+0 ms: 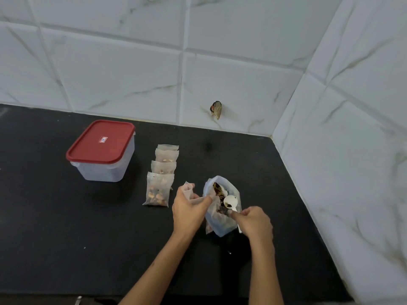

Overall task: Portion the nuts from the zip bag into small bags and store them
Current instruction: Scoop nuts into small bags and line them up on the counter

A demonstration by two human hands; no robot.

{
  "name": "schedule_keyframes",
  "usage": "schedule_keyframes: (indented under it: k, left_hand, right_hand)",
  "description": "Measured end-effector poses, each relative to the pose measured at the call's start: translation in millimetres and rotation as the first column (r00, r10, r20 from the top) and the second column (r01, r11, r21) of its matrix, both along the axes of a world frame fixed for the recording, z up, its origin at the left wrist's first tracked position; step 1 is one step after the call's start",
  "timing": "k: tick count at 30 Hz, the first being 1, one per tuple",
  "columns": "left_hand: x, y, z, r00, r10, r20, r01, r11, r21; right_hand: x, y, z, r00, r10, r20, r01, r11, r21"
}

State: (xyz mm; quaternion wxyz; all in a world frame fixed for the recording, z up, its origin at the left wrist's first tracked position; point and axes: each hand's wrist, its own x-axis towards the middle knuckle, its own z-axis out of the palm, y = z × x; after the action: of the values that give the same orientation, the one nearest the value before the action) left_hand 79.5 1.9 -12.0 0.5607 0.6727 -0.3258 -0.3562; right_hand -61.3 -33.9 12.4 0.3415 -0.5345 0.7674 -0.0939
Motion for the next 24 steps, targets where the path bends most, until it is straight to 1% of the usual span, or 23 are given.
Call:
schedule_keyframes:
  k: [3, 6, 8, 10, 12, 14, 17, 21, 22, 24]
  left_hand:
    - [3, -1, -5, 1.000, 0.011, 0.014, -0.012, 0.998, 0.056]
    - [8, -8, -1, 1.000, -0.011, 0.027, 0.009, 0.998, 0.055]
    - [13, -13, 8, 0.995, -0.024, 0.094, 0.022, 1.000, 0.021]
    - [19, -15, 19, 0.976, -0.049, 0.214, 0.057, 0.998, -0.032]
    - [24, -16, 25, 0.944, -0.094, 0.316, 0.123, 0.990, -0.073]
    - [30, -17, 25, 0.921, -0.167, 0.352, 0.217, 0.970, -0.107]
    - [34, -17, 19, 0.916, -0.222, 0.336, 0.296, 0.936, -0.189]
    - [35, -20, 17, 0.927, -0.268, 0.260, 0.341, 0.893, -0.295]
    - [35, -21, 17, 0.934, -0.295, 0.201, 0.347, 0.885, -0.310]
    - [36, -24, 19, 0.932, -0.362, 0.012, 0.344, 0.876, -0.337]
  right_hand:
    - [1, -3, -7, 0.994, -0.063, 0.087, 0.063, 0.998, 0.011]
    - [0, -4, -8, 0.975, -0.127, 0.182, 0.124, 0.992, 0.025]
    - [-1, -6, -7, 0.976, -0.130, 0.175, 0.133, 0.991, -0.002]
    - [-1, -8, -5, 0.981, -0.128, 0.148, 0.134, 0.991, -0.031]
    - [1, -10, -2, 0.985, -0.119, 0.123, 0.121, 0.993, -0.013]
    - [4, -11, 2, 0.992, -0.108, 0.065, 0.109, 0.994, 0.001]
    - [1, -11, 8, 0.993, -0.118, -0.009, 0.118, 0.992, -0.037]
    - [5, -14, 9, 0.998, -0.059, -0.033, 0.057, 0.997, -0.048]
    - [7, -13, 7, 0.998, -0.055, -0.032, 0.053, 0.997, -0.054]
    - [11, -10, 2, 0.997, -0.067, -0.030, 0.065, 0.995, -0.070]
